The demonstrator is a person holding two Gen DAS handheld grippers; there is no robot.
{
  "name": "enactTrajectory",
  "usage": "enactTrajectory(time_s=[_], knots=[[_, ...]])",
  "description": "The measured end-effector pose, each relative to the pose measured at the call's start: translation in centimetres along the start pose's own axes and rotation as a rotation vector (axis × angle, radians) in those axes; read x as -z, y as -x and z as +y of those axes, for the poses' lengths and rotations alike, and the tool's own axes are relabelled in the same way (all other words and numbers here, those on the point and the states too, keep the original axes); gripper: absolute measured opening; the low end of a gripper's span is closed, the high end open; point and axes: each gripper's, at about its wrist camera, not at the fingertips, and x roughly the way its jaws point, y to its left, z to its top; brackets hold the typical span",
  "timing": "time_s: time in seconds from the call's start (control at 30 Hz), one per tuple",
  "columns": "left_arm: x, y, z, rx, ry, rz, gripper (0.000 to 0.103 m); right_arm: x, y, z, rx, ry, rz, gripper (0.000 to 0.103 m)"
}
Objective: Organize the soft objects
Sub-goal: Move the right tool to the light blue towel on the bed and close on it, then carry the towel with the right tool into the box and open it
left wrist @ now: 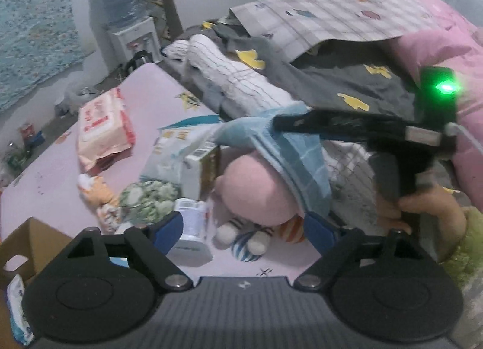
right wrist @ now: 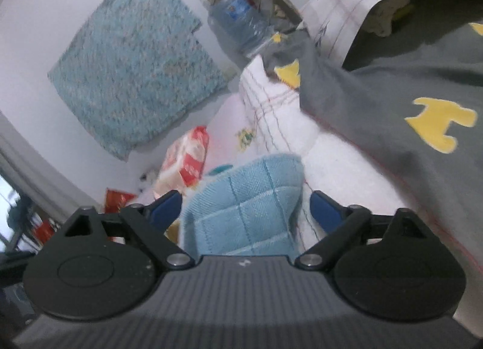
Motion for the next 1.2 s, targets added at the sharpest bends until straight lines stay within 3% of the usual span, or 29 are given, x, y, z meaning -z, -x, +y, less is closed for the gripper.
enactTrajectory(time_s=[0.03, 0.07, 0.13, 0.2, 0.37, 0.5, 0.73, 0.9, 1.2], knots=[[0.0, -0.2, -0.1, 0.004, -0.004, 0.003, 0.088, 0.0, -0.6, 0.1, 0.0, 0.005, 0.024, 0.054], [-0.1, -0.4, -0.2, 0.009, -0.008, 0.004, 0.088, 0.1, -1.2, 0.0, -0.006, -0.002, 0.052, 0.047], [-0.1, -0.6, -0.4, 0.019, -0.012, 0.005, 0.088, 0.6, -1.2, -0.2, -0.034, -0.029, 0.051, 0.022], [-0.1, -0.6, -0.6, 0.029, -0.022, 0.01, 0.088, 0.8, -0.1, 0.1, -0.047, -0.035, 0.029, 0.015], [0.2, -0.1, -1.5, 0.058, -0.055, -0.004, 0.088, 1.5, 4.0, 1.2, -0.111, -0.057, -0.035, 0.012], [0.6, 1.4, -2.5, 0.085, -0.103, -0.042, 0.089, 2.2, 7.4, 2.6, -0.234, -0.067, -0.054, 0.012], [2.8, 6.0, -2.9, 0.117, -0.134, -0.11, 0.088, 3.8, 10.0, 5.3, -0.507, -0.141, 0.094, 0.012], [5.5, 9.9, -1.7, 0.128, -0.091, -0.114, 0.067, 5.2, 10.4, 8.1, -0.66, -0.182, 0.209, 0.012], [10.2, 18.1, 2.4, 0.033, 0.074, -0.187, 0.044, 7.5, 12.0, 18.5, -0.781, -0.081, 0.341, 0.012]])
